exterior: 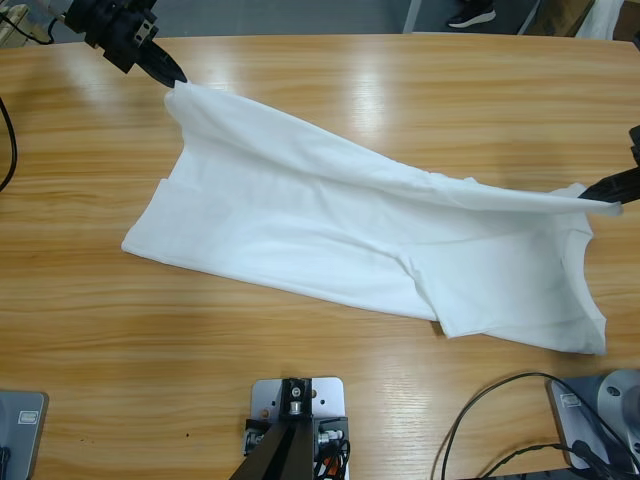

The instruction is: Fold clothes

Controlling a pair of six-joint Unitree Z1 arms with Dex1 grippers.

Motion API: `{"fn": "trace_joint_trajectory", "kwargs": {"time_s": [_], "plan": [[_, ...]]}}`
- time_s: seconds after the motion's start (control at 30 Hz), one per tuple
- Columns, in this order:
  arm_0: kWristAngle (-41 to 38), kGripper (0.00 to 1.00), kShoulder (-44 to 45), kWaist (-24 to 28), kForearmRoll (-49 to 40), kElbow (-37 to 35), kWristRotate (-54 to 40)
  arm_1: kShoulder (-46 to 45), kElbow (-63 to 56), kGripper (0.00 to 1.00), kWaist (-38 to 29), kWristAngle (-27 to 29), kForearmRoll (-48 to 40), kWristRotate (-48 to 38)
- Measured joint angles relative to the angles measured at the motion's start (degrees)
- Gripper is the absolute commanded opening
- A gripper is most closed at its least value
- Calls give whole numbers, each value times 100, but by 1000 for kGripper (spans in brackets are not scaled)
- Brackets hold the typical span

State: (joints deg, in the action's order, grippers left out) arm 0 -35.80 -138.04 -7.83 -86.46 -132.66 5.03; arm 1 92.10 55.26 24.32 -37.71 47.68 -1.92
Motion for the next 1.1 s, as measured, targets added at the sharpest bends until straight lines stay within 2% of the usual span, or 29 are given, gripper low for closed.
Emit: {"fn": "trace_joint_trajectory", "kwargs": {"time_s": [0.3, 0.77, 0.8, 0.83, 0.87, 0.9, 0.93, 0.97, 1.0, 1.07, 1.1], "plan": [[-24, 0, 11, 3, 0, 133, -40, 252, 371, 0, 0, 155, 564, 171], [-179, 0, 10, 3, -1, 405, -287, 871, 637, 4, 0, 159, 928, 321], [-196, 0, 10, 3, -1, 433, -298, 887, 640, 248, 0, 159, 937, 322], [-210, 0, 10, 3, -1, 465, -305, 909, 647, 602, 0, 159, 949, 322], [-222, 7, 10, 3, -1, 502, -312, 938, 655, 732, 0, 159, 965, 322], [-230, 195, 10, 3, -1, 553, -319, 981, 664, 797, 0, 159, 994, 322], [-233, 463, 10, 3, -1, 611, -325, 1026, 676, 838, 0, 159, 1031, 322], [-235, 641, 10, 3, -1, 659, -328, 1077, 694, 874, 0, 177, 1086, 322], [-236, 770, 10, 4, -1, 701, -333, 1133, 715, 890, 0, 197, 1134, 322], [-237, 863, 10, 8, -1, 795, -333, 1237, 777, 918, 0, 209, 1213, 322], [-237, 873, 10, 15, -3, 853, -333, 1280, 817, 918, 0, 214, 1256, 322]]}}
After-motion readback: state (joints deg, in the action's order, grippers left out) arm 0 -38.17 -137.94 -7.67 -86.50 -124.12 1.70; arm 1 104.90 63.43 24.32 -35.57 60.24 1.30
